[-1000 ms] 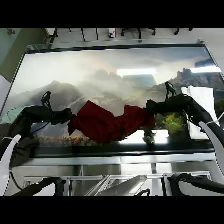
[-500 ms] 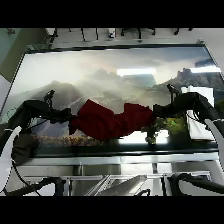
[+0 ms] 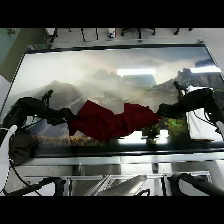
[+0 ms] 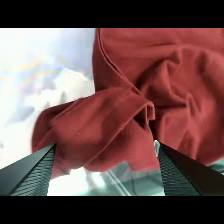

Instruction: Fold the shirts.

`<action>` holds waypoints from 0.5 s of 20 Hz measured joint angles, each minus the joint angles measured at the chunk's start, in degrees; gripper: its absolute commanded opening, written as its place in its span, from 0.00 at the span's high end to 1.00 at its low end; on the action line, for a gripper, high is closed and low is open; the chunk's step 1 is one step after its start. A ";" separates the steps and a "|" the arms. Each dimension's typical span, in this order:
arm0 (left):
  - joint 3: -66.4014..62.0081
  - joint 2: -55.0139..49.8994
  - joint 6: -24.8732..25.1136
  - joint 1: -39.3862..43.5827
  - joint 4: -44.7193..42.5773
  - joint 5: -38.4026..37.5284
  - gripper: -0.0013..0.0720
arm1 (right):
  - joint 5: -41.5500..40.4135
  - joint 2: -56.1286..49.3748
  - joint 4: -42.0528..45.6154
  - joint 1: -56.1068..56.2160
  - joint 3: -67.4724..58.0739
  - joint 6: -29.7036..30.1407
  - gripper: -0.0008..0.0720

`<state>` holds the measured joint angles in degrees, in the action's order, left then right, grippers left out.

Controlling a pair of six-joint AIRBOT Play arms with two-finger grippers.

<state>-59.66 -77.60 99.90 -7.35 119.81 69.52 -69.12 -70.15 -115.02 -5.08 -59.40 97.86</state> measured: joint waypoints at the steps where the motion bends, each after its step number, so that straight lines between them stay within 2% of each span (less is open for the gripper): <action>1: -1.70 0.02 -0.39 -1.22 0.44 0.42 0.02 | 0.98 0.33 -0.04 -0.50 -1.42 0.50 0.29; 5: -7.32 -0.04 -1.92 -4.11 3.21 -1.90 0.02 | 3.13 -5.16 -5.42 -1.49 -6.67 2.16 0.30; 10: -9.88 -5.51 -2.82 -0.57 4.37 -9.14 0.02 | 4.61 -18.27 -13.27 -1.62 -11.76 4.63 0.30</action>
<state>-69.54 -83.11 97.08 -7.92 124.18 60.38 -64.51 -88.42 -128.29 -6.70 -71.16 102.50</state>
